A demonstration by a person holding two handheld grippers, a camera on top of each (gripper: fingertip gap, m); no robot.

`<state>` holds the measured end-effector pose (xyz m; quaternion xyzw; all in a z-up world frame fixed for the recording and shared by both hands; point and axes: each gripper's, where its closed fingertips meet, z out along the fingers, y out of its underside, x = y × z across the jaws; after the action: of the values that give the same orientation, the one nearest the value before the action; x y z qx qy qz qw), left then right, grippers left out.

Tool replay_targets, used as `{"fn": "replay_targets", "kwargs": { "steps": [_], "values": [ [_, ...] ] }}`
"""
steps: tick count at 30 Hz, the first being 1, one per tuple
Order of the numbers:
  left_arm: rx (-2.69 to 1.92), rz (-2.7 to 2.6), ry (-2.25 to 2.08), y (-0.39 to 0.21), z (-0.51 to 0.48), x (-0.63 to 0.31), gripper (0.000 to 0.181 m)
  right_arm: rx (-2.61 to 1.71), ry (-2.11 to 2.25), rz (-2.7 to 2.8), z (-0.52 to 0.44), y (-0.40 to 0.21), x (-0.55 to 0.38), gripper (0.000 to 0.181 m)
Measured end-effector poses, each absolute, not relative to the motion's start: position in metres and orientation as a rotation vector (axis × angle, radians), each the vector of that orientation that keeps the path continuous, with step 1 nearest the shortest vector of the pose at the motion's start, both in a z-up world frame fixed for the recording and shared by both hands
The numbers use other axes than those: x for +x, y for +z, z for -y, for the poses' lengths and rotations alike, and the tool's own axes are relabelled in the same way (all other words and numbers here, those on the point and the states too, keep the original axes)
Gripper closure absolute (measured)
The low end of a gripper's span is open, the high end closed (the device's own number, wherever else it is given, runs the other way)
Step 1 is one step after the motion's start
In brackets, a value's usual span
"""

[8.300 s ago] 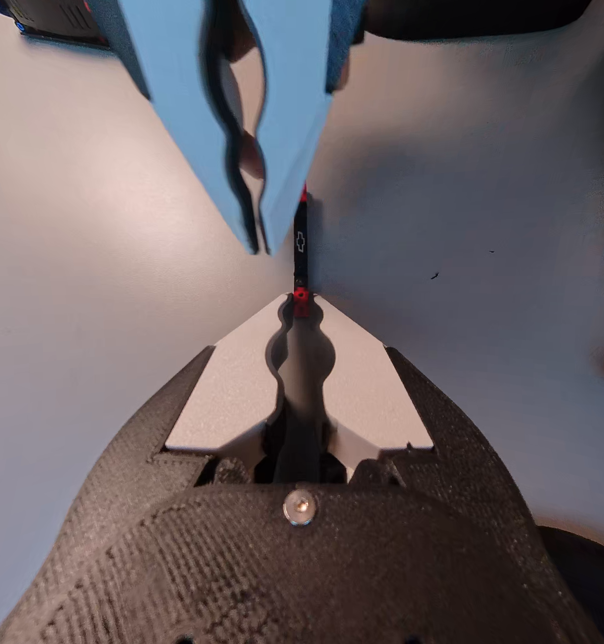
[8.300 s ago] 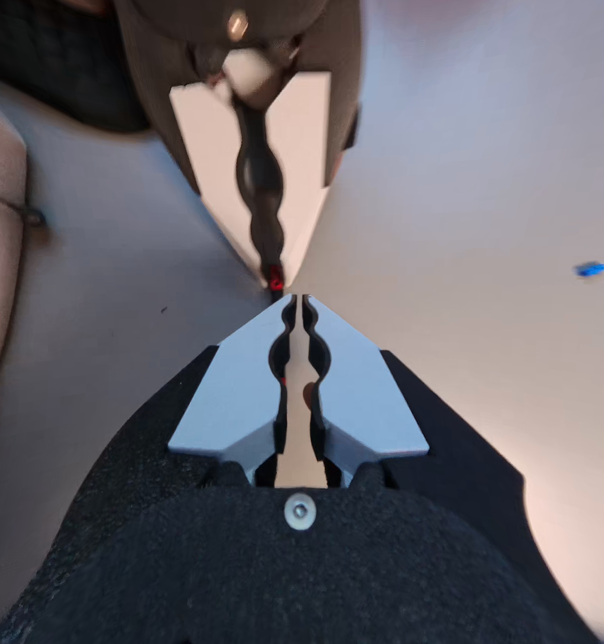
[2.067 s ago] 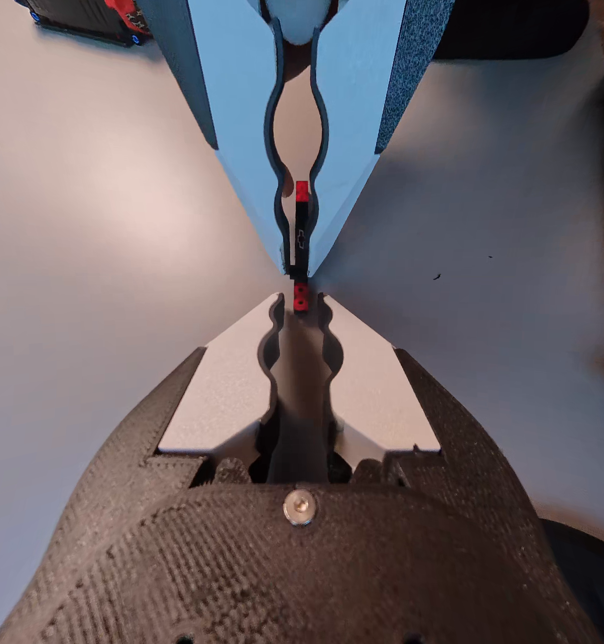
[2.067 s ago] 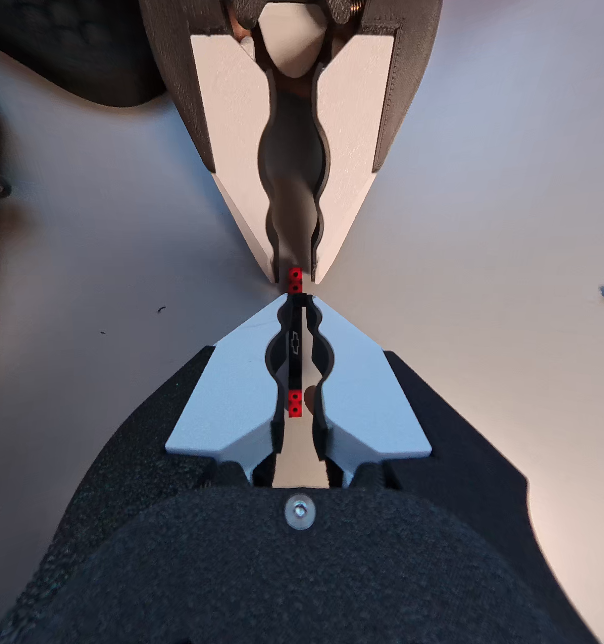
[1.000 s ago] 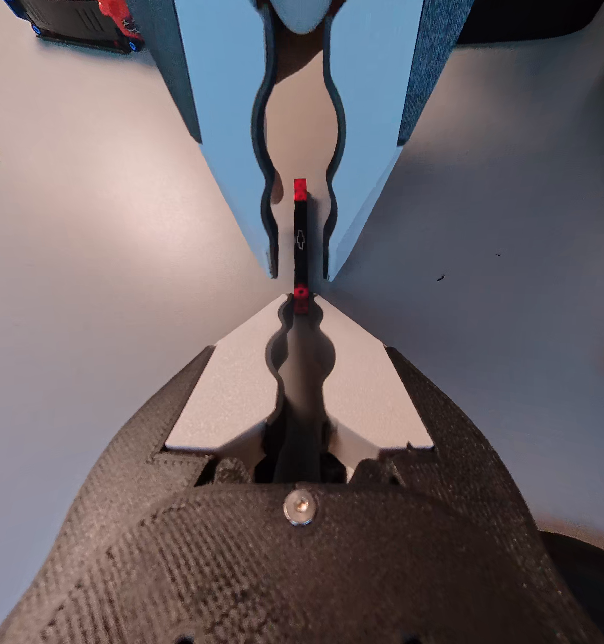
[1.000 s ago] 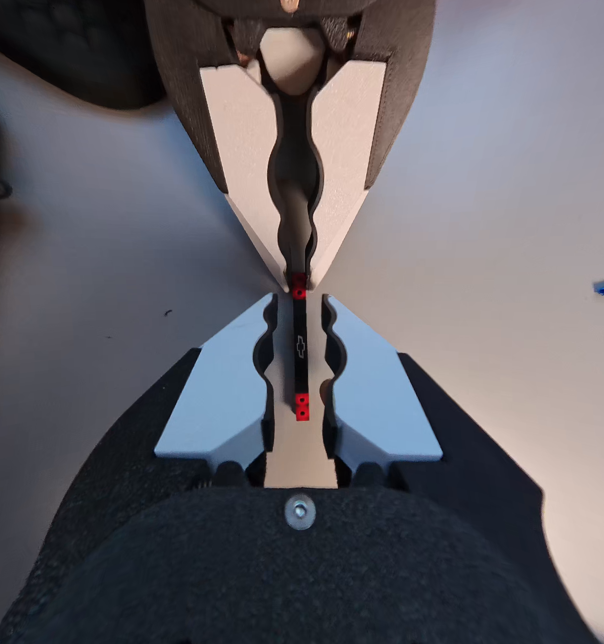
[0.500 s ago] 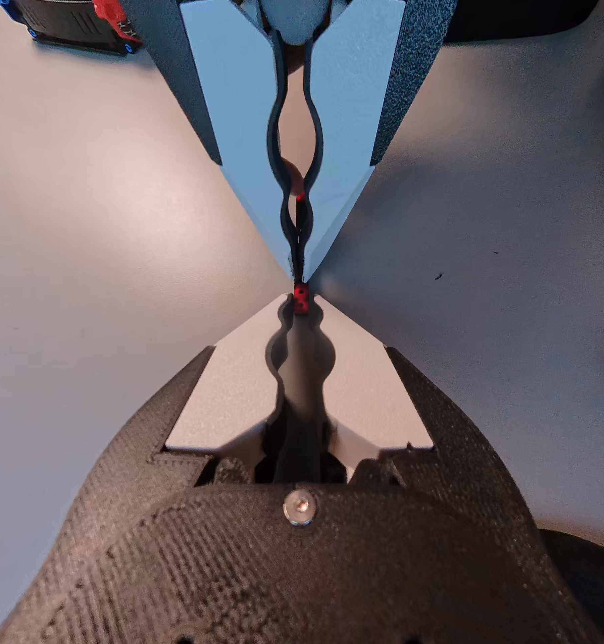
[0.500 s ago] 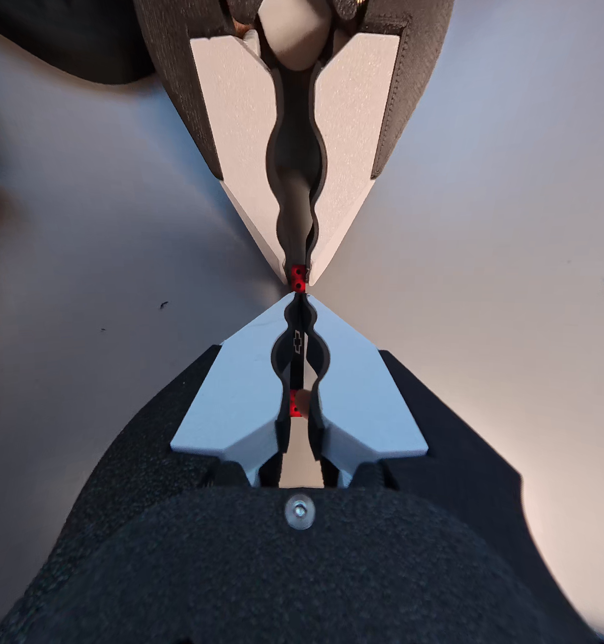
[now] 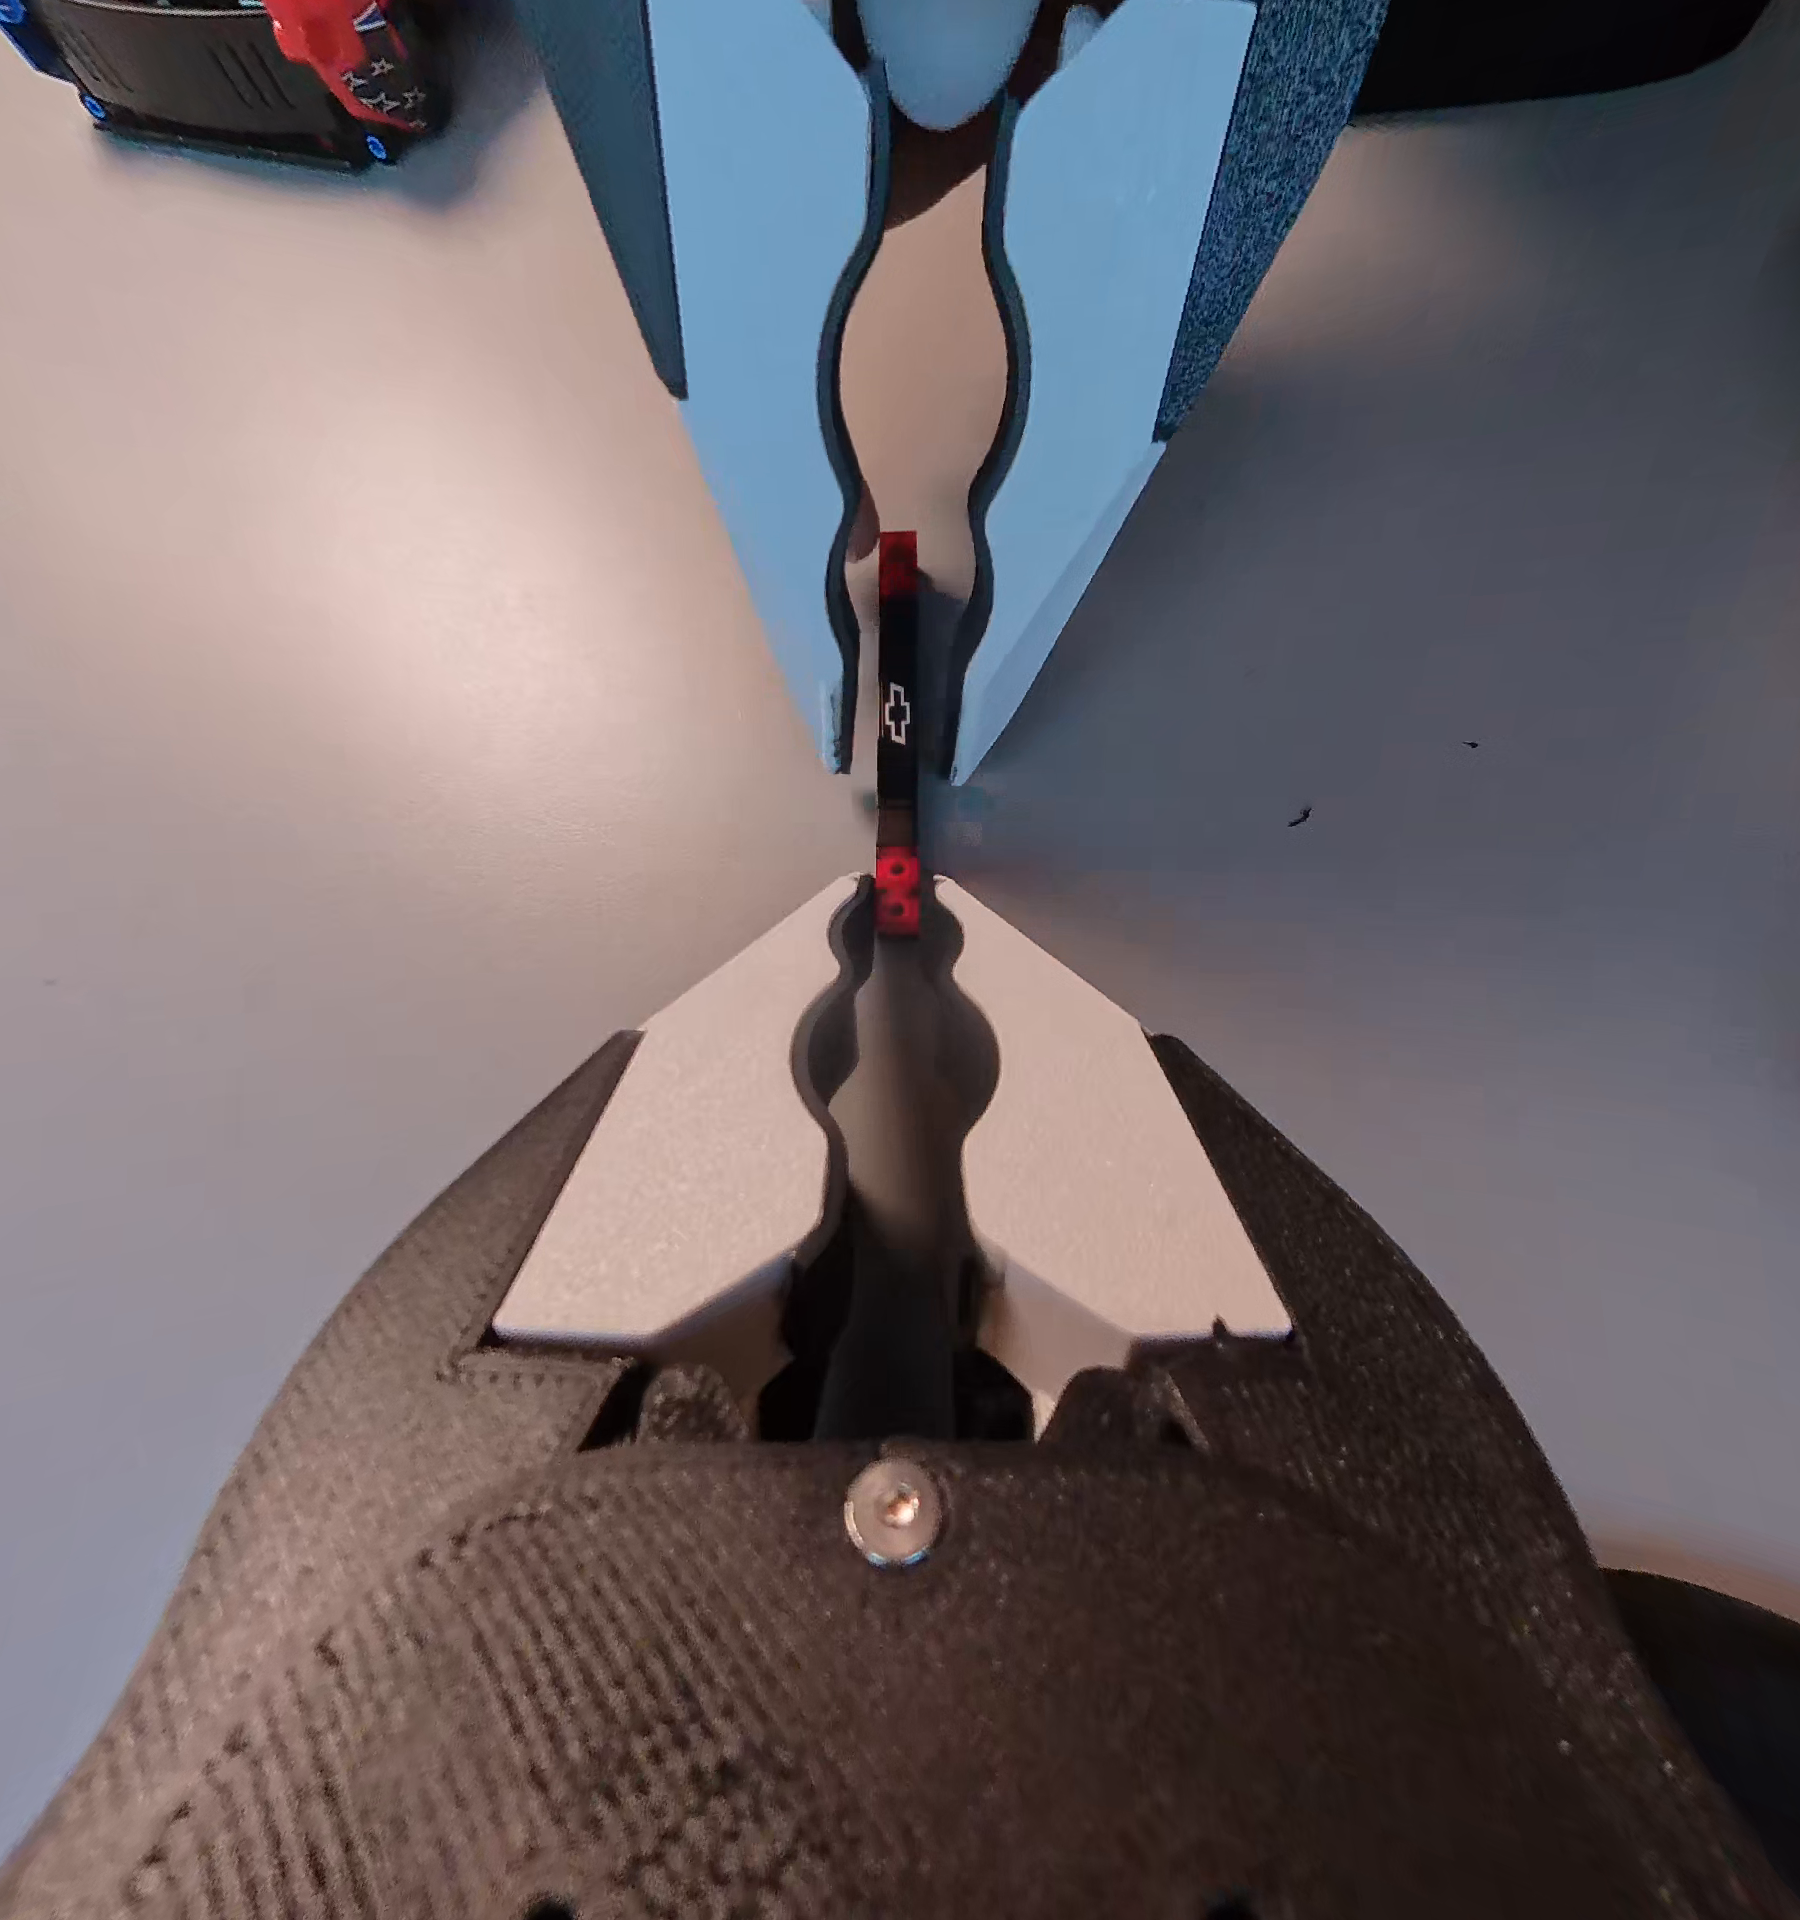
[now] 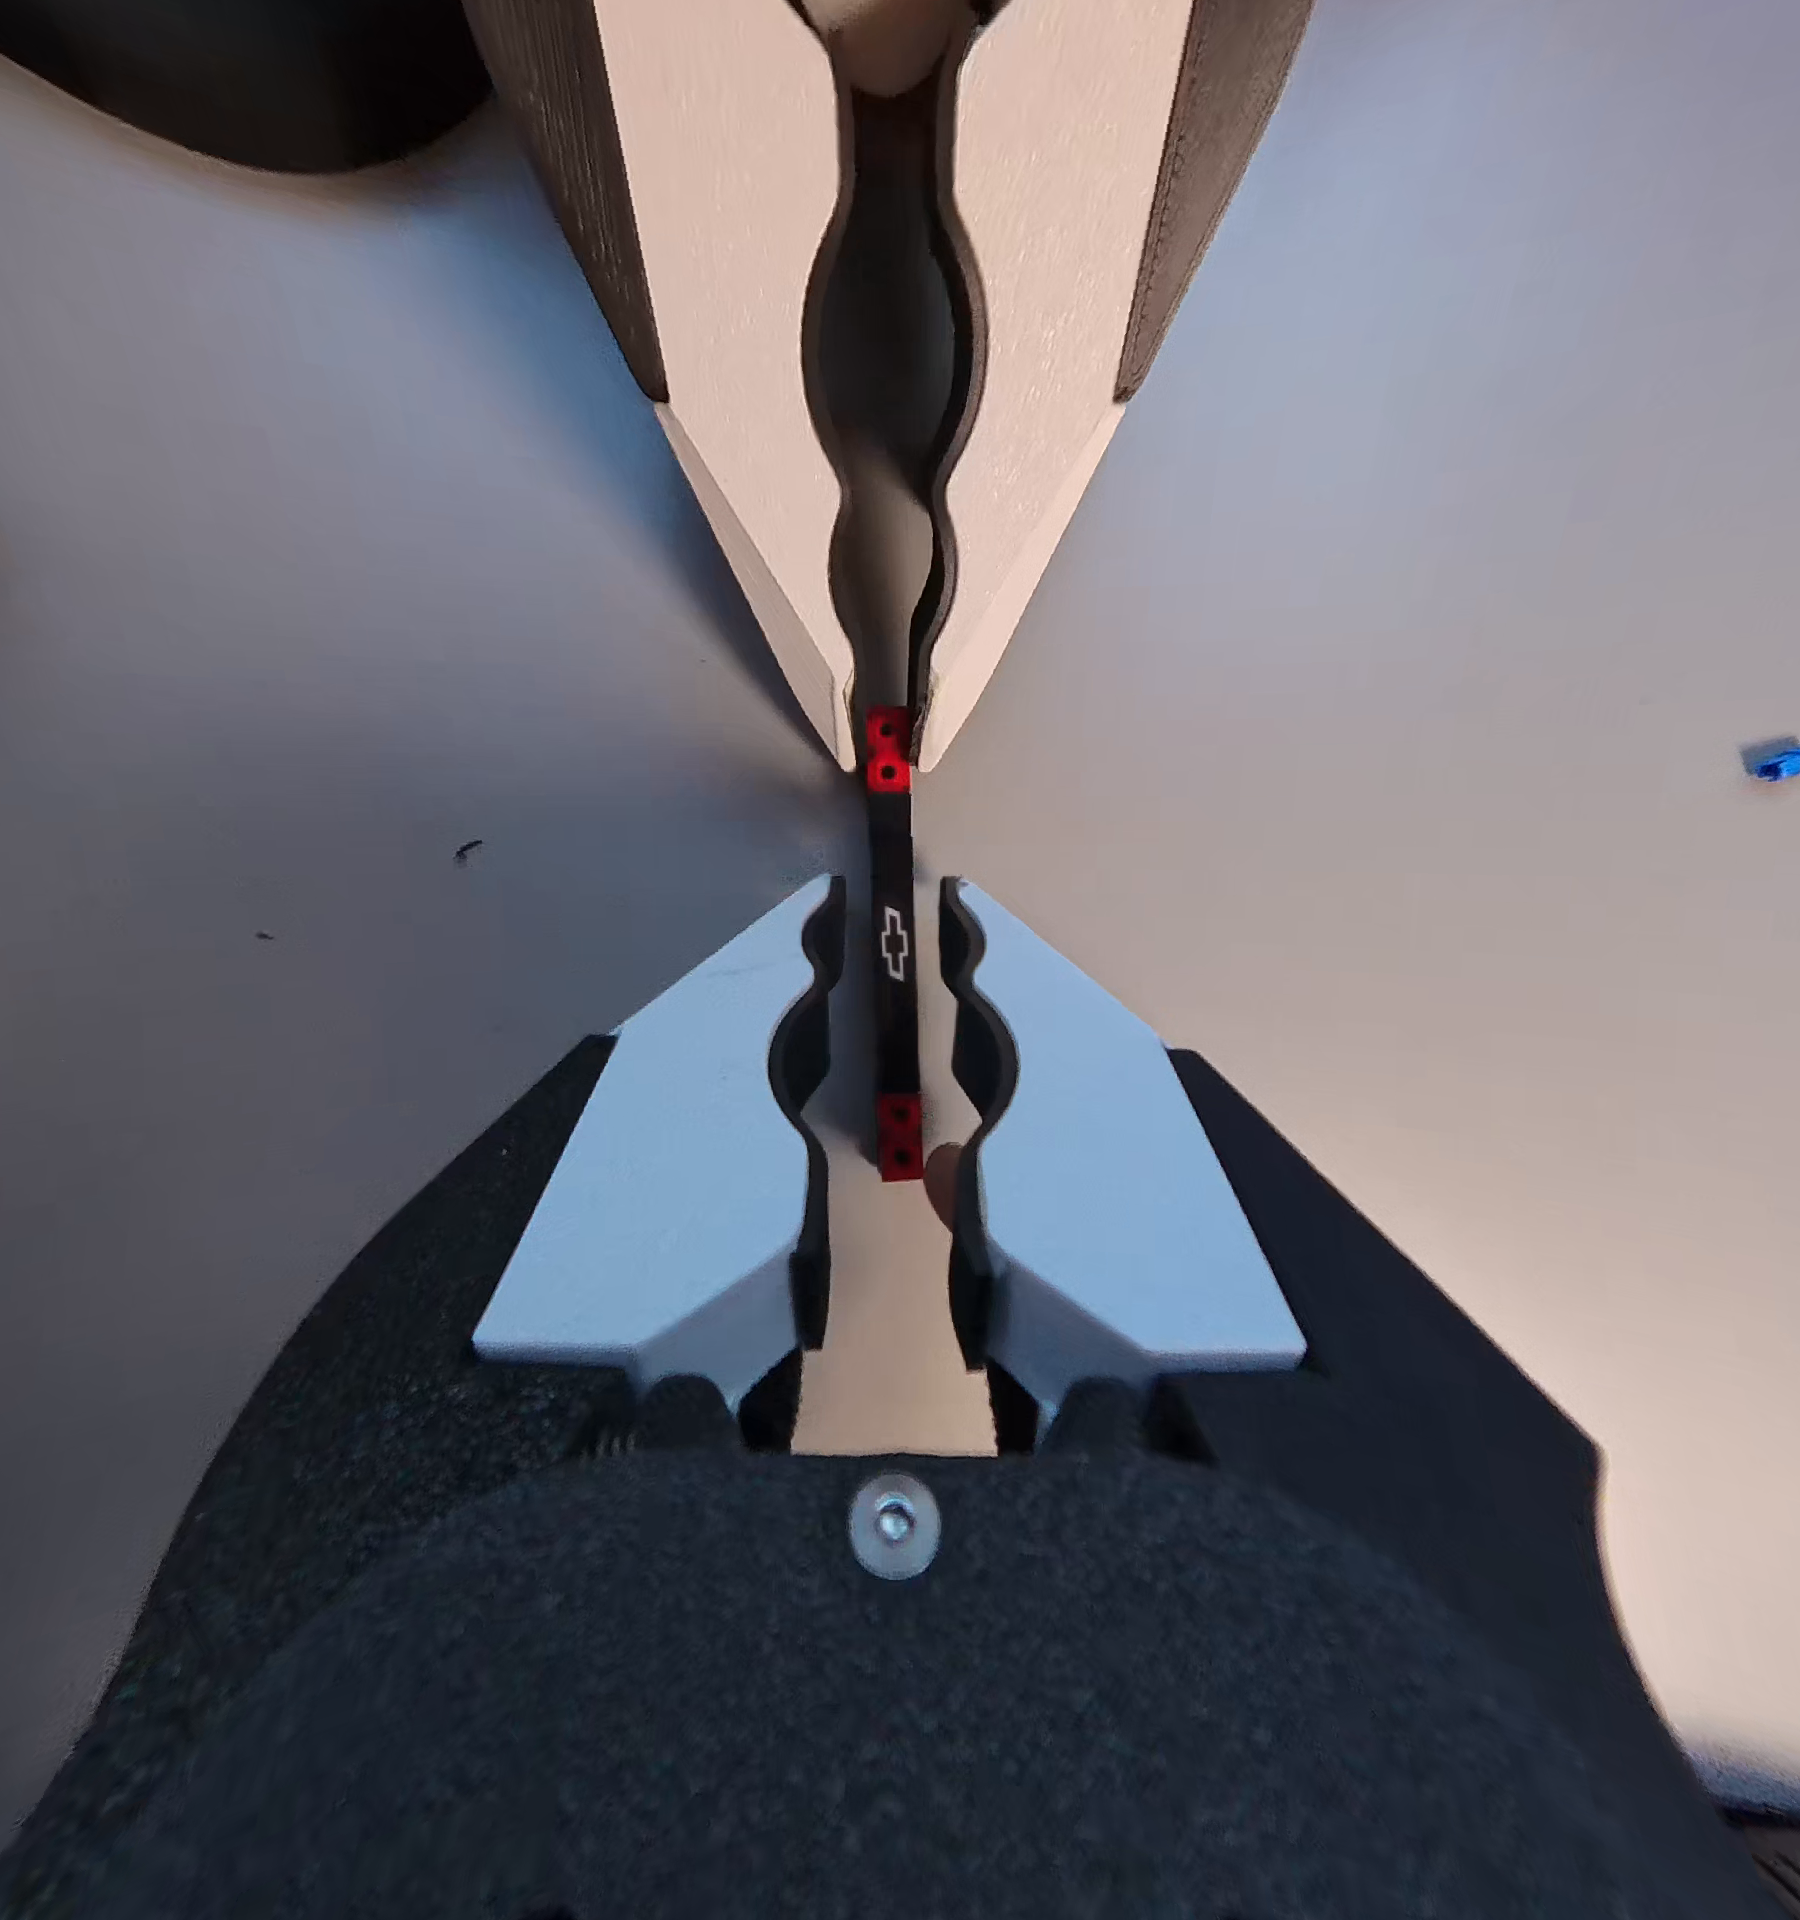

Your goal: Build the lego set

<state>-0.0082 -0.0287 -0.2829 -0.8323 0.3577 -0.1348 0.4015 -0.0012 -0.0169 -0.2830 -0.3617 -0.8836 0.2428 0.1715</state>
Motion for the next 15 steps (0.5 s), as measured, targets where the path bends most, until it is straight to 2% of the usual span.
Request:
{"fn": "replay_targets", "kwargs": {
  "steps": [5, 12, 15],
  "values": [
    [-2.104, -0.889, -0.343, -0.283, 0.029, -0.008, 0.175, -0.979, 0.705, 2.544, 0.022, -0.286, -0.005, 0.175],
    [-2.094, -0.906, -0.312, -0.284, 0.026, -0.004, 0.168, -0.865, 0.728, 2.586, 0.028, -0.286, -0.006, 0.176],
    [-2.086, -0.932, -0.320, -0.284, 0.028, -0.001, 0.174, -0.811, 0.724, 2.573, 0.028, -0.286, -0.006, 0.176]
  ]
}}
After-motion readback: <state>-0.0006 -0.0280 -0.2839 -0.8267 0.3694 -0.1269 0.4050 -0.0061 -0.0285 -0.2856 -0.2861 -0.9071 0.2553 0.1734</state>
